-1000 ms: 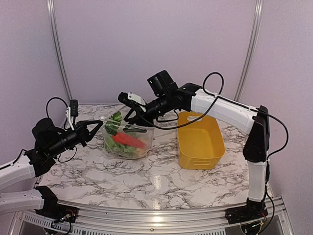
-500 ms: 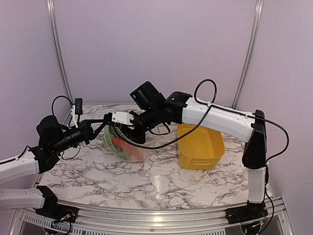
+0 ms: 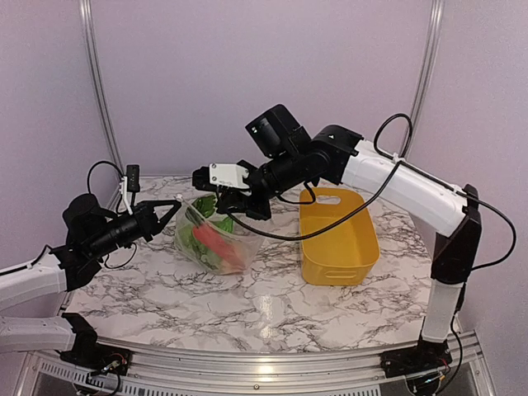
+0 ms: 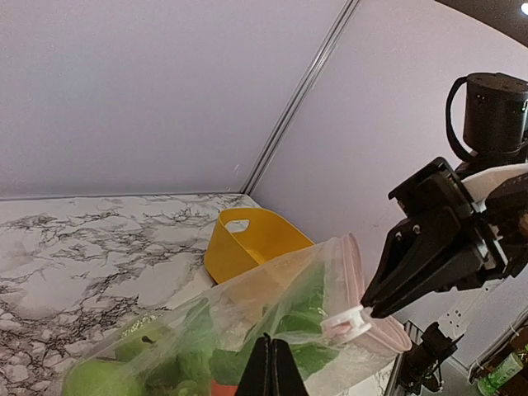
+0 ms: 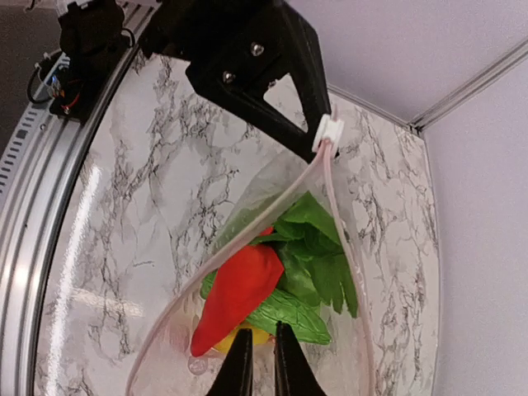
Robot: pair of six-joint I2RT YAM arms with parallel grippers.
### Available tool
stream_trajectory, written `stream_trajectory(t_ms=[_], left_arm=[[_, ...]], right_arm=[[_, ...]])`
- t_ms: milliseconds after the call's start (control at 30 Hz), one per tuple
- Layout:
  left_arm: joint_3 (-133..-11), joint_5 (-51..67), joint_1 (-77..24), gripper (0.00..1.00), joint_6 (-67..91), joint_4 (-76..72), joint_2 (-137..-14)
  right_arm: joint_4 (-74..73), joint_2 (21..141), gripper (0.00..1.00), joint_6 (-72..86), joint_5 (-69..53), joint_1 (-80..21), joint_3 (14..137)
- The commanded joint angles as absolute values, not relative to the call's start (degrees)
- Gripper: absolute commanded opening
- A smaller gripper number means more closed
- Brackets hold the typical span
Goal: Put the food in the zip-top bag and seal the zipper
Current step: Adjust the fake vegetable in the zipper food storage bag, then pass from the left arm to the right
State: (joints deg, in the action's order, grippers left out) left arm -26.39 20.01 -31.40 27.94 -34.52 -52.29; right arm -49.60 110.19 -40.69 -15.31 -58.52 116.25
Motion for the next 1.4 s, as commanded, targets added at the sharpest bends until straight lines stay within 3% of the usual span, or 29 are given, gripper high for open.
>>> stream_trajectory(t_ms=[0,133,400,1100,1367], left_arm=[[-29.30,20.64,-31.19,0.00,27.52,-36.25,-53.72],[-29.62,20.75,-31.20,0.00,27.16,-35.84,-53.47],[-30.36,21.16,-31.20,0.00,26.22,-33.08,-51.93],[-30.72,22.85,-31.51,0.00,26.72,-31.05,-49.44],[-30.72,22.68,-31.72,0.00,26.38,-29.93,-48.63]], right_arm=[[-51.53,109.31,0.20,-39.82,-21.63,-57.26,122.78],[-49.44,110.86,0.38,-37.19,-24.43,-57.30,125.12],[-42.39,115.38,0.46,-31.15,-27.25,-57.79,128.60],[-36.00,119.31,0.40,-28.23,-21.85,-60.03,130.52],[-36.91,120.10,0.31,-29.77,-22.96,-60.03,130.46]])
